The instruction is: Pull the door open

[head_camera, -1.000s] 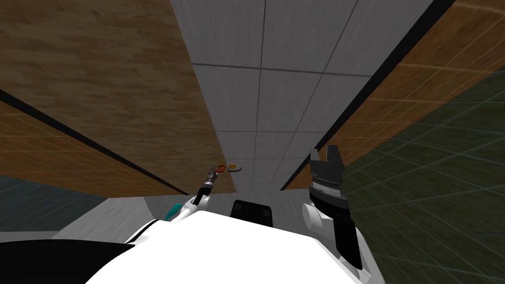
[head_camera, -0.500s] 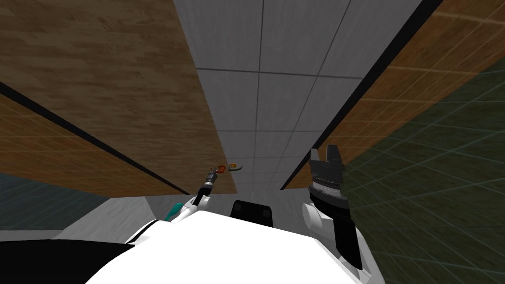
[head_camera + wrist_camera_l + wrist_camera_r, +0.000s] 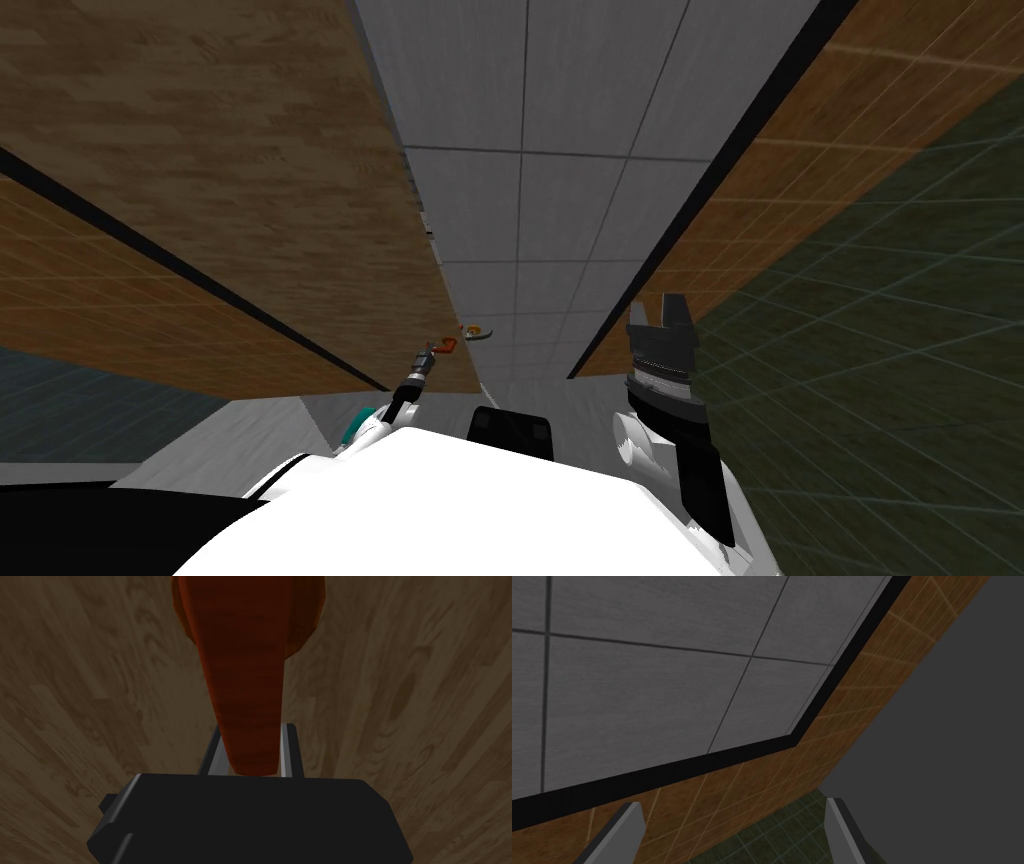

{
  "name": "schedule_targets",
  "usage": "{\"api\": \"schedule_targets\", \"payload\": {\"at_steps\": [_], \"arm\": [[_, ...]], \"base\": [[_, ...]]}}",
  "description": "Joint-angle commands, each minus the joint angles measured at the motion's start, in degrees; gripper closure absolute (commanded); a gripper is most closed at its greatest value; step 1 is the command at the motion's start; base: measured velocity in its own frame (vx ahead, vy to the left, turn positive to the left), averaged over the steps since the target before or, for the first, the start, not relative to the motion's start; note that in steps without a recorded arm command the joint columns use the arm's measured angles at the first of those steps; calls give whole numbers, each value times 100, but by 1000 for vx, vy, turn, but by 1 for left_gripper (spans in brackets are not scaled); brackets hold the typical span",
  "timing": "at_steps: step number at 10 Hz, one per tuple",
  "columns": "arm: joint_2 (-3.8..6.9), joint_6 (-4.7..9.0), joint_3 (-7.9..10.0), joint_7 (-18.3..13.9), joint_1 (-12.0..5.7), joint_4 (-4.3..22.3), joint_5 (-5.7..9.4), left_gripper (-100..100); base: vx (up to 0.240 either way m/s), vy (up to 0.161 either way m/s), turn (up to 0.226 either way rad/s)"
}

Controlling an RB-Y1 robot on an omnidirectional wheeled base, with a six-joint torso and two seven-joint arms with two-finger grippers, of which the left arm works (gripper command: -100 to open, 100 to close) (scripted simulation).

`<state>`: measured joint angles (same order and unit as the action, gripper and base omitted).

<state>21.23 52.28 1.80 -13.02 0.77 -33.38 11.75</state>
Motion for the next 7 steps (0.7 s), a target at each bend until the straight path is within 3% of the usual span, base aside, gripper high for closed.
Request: {"api": "schedule_targets", "payload": {"at_steps": [1, 2, 4, 7], "arm": [[154, 42, 16, -99, 78, 105, 13, 100], [154, 42, 16, -99, 78, 105, 13, 100], [242, 193, -132, -272, 157, 77, -56, 100], [292, 406, -391, -506, 200, 2, -181, 100]], "base": [[-174, -43, -102], [-126, -22, -10], [-181, -6, -162], [-195, 64, -181]]}}
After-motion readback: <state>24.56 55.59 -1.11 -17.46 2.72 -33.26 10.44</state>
